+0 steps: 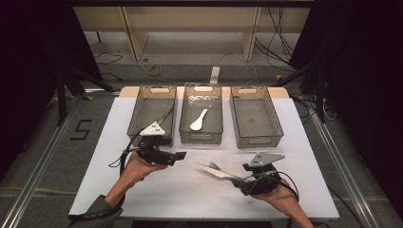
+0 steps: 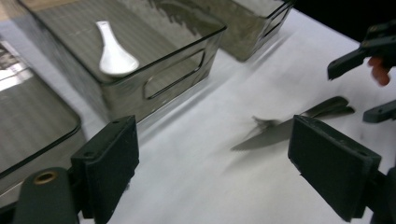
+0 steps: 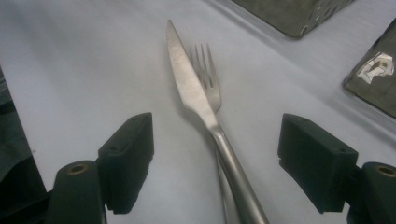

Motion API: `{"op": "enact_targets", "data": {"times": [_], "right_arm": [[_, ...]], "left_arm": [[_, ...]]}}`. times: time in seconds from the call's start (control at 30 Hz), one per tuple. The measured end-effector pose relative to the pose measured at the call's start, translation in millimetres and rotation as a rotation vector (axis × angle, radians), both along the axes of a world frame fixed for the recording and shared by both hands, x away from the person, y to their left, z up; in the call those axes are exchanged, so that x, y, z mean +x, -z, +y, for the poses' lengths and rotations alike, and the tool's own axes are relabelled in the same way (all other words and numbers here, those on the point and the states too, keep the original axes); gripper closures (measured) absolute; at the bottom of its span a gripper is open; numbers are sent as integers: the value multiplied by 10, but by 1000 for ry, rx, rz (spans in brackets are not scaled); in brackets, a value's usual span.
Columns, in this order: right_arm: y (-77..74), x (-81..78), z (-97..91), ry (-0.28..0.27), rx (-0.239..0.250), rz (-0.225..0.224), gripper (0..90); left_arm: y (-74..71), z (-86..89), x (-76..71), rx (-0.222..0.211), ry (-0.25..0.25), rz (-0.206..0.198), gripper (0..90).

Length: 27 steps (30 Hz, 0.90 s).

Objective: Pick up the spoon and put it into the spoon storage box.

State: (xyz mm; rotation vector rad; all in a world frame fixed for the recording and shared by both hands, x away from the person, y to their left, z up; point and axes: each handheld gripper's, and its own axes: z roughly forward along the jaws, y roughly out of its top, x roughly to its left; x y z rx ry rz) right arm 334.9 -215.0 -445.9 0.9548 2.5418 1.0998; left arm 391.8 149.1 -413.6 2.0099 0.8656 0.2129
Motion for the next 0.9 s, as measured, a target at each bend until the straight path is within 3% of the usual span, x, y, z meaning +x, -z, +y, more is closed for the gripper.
{"op": "enact_targets", "data": {"times": [0.17,0.33,0.5,0.9], "right_arm": [[7,42,10,-12,-22,14,280],[5,99,40,-23,-44,21,284],[15,183,101,-45,-70,40,290],[18,325,129,-56,-99,88,305]], "left_arm": [[26,176,-113,-42,-46,13,158],[44,181,-168,-75,-70,14,149],[62,153,-217,-42,-71,-8,131],[81,265,-216,-83,-115,4,132]]}}
